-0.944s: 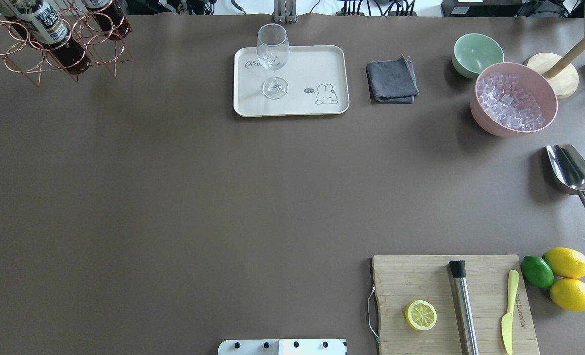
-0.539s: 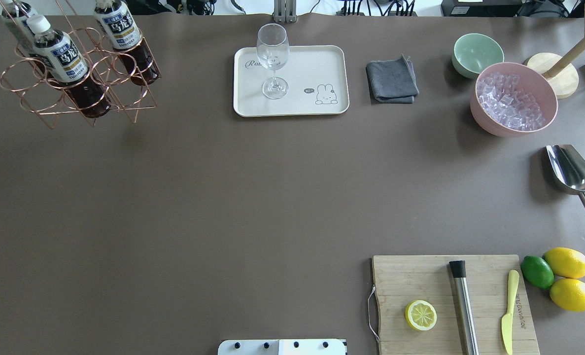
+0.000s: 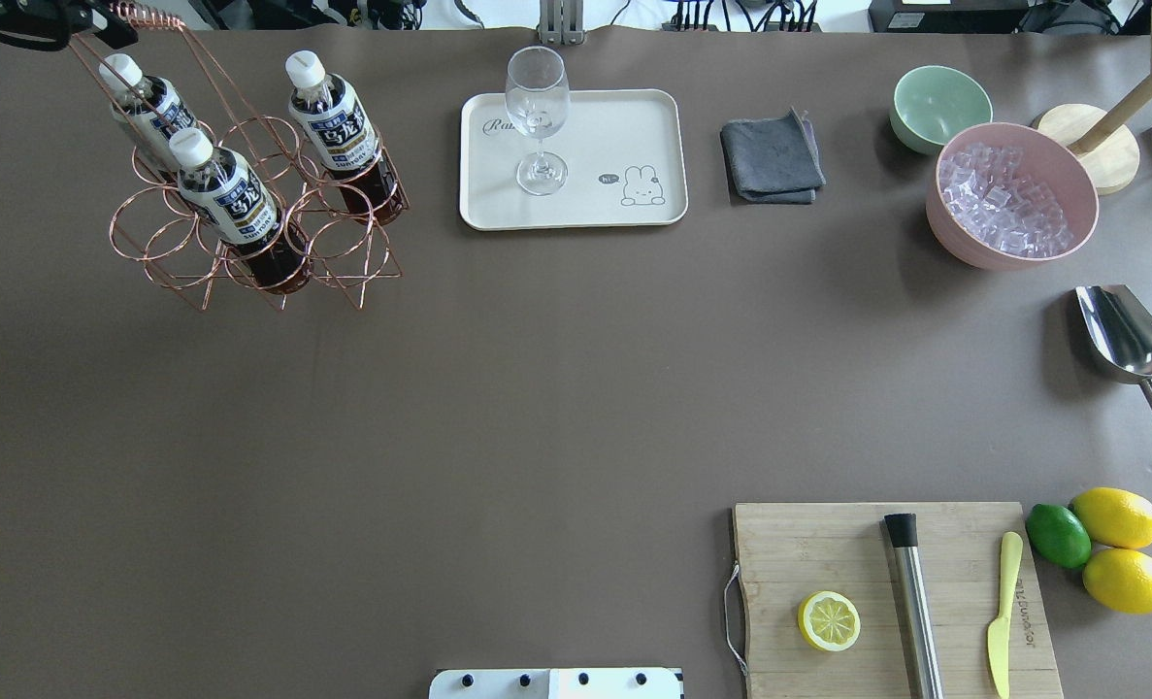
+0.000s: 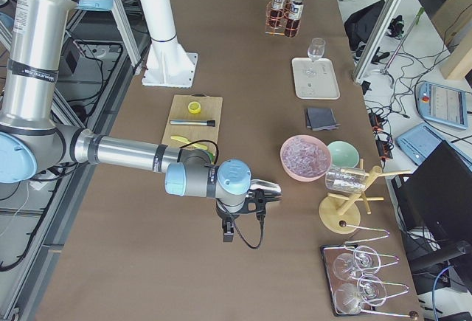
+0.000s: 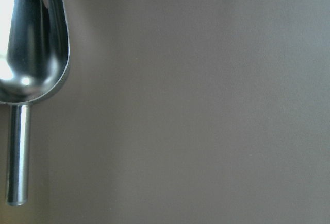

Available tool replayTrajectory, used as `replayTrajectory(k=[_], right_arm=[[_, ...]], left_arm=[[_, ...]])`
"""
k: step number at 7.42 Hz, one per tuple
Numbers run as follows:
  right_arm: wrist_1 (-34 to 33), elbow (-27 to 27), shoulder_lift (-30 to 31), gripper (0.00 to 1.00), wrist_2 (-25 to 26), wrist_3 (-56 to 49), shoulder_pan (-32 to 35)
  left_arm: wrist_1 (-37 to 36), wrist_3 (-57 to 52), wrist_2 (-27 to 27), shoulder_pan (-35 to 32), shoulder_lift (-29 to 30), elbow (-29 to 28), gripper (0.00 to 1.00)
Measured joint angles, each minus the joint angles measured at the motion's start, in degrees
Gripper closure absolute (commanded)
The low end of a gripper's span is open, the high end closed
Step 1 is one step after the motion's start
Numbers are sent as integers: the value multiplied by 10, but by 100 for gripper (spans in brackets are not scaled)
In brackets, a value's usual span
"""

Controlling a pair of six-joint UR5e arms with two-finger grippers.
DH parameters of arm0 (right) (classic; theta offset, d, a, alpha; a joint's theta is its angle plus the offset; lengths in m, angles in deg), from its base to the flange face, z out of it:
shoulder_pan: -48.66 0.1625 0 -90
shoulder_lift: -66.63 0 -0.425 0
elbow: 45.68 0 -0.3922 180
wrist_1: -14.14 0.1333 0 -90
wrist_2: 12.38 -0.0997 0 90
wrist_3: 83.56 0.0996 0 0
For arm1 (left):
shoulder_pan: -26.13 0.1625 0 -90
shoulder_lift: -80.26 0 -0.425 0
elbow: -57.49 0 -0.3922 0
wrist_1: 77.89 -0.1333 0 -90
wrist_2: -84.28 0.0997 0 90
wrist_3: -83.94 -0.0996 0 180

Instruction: Take tea from basket to plate

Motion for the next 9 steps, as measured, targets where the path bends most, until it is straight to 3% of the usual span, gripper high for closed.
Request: replayTrajectory(k=[4, 7, 9], right_arm=[[1, -4, 4, 0, -1, -1, 1], [1, -6, 6, 0, -2, -1, 3], [1, -6, 6, 0, -2, -1, 4]], left_arm=[[0, 103, 1, 43, -2, 72, 100], [10, 243, 24, 145, 16, 118, 100], [23, 287, 57, 229, 65, 98, 100]])
